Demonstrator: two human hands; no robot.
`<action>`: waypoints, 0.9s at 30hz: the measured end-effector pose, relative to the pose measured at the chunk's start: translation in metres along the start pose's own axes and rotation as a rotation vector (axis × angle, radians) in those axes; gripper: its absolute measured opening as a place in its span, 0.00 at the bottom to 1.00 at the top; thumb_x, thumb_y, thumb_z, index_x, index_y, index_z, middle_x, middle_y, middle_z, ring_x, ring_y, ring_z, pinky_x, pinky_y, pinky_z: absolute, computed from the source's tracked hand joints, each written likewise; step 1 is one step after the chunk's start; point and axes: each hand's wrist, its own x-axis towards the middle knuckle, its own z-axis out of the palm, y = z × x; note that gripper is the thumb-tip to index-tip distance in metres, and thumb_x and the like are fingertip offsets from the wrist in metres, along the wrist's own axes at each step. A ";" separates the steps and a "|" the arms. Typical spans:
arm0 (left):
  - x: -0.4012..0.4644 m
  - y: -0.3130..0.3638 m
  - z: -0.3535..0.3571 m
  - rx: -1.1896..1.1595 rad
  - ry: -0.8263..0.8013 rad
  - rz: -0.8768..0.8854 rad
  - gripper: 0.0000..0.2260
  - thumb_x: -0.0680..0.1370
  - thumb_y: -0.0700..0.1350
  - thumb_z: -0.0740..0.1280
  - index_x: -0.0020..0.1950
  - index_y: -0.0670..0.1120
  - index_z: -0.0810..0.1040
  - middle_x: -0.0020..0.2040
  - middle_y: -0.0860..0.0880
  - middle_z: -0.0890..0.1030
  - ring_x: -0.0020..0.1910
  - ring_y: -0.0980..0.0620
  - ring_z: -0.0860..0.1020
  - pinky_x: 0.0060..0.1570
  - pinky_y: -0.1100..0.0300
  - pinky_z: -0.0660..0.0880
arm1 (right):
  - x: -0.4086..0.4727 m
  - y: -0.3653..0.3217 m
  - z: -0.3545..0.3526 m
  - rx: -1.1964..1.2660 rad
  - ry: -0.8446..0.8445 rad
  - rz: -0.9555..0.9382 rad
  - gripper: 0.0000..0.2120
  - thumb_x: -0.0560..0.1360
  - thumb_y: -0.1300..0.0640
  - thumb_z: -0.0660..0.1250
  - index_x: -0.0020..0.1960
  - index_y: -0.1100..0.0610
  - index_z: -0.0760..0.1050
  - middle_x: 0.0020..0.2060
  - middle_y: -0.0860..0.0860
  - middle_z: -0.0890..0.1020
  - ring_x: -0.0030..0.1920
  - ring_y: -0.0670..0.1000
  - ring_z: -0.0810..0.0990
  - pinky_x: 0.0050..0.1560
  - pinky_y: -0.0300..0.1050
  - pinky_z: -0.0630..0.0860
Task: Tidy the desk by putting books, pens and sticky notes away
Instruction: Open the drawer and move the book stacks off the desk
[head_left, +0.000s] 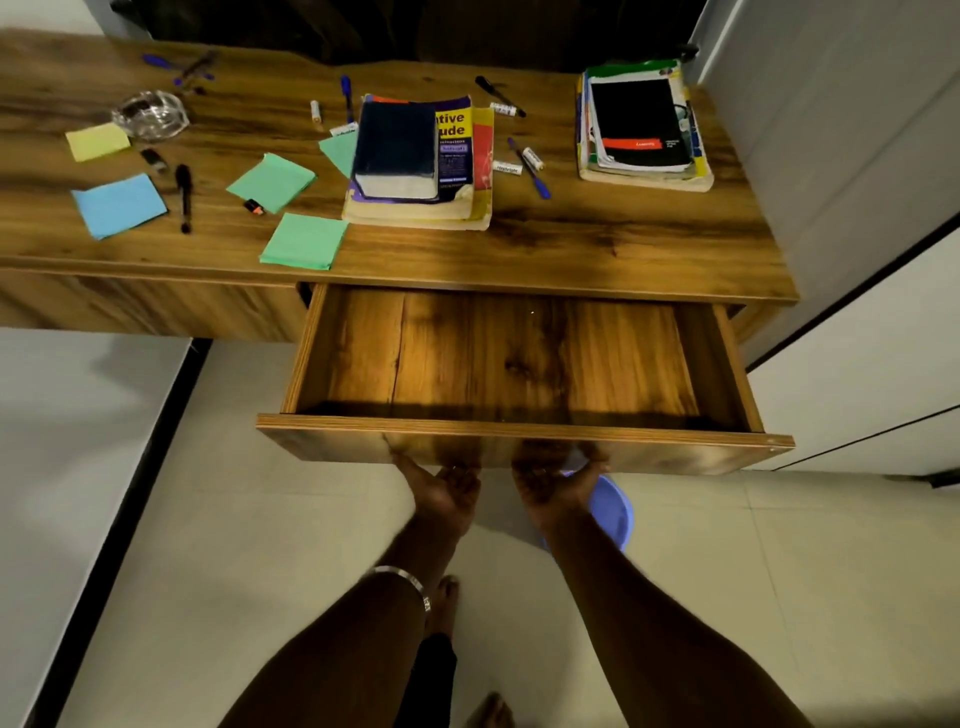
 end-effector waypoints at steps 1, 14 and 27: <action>-0.004 -0.004 -0.006 -0.004 0.005 0.008 0.43 0.68 0.77 0.50 0.55 0.39 0.73 0.51 0.39 0.79 0.49 0.43 0.77 0.57 0.53 0.72 | -0.005 0.001 -0.007 -0.007 0.000 -0.001 0.35 0.72 0.31 0.60 0.69 0.54 0.72 0.62 0.55 0.79 0.62 0.57 0.79 0.53 0.55 0.80; -0.061 -0.040 -0.061 0.056 0.112 0.013 0.48 0.70 0.76 0.45 0.72 0.38 0.63 0.65 0.38 0.73 0.65 0.40 0.72 0.67 0.50 0.64 | -0.073 0.017 -0.070 -0.052 -0.033 -0.050 0.38 0.74 0.29 0.53 0.72 0.55 0.66 0.66 0.59 0.75 0.66 0.62 0.73 0.68 0.61 0.68; -0.084 -0.049 -0.082 0.111 0.168 0.040 0.45 0.73 0.74 0.46 0.71 0.38 0.65 0.58 0.38 0.77 0.54 0.43 0.77 0.62 0.52 0.70 | -0.102 0.020 -0.094 -0.231 0.037 -0.115 0.35 0.77 0.31 0.45 0.73 0.54 0.63 0.67 0.61 0.73 0.67 0.63 0.71 0.70 0.59 0.67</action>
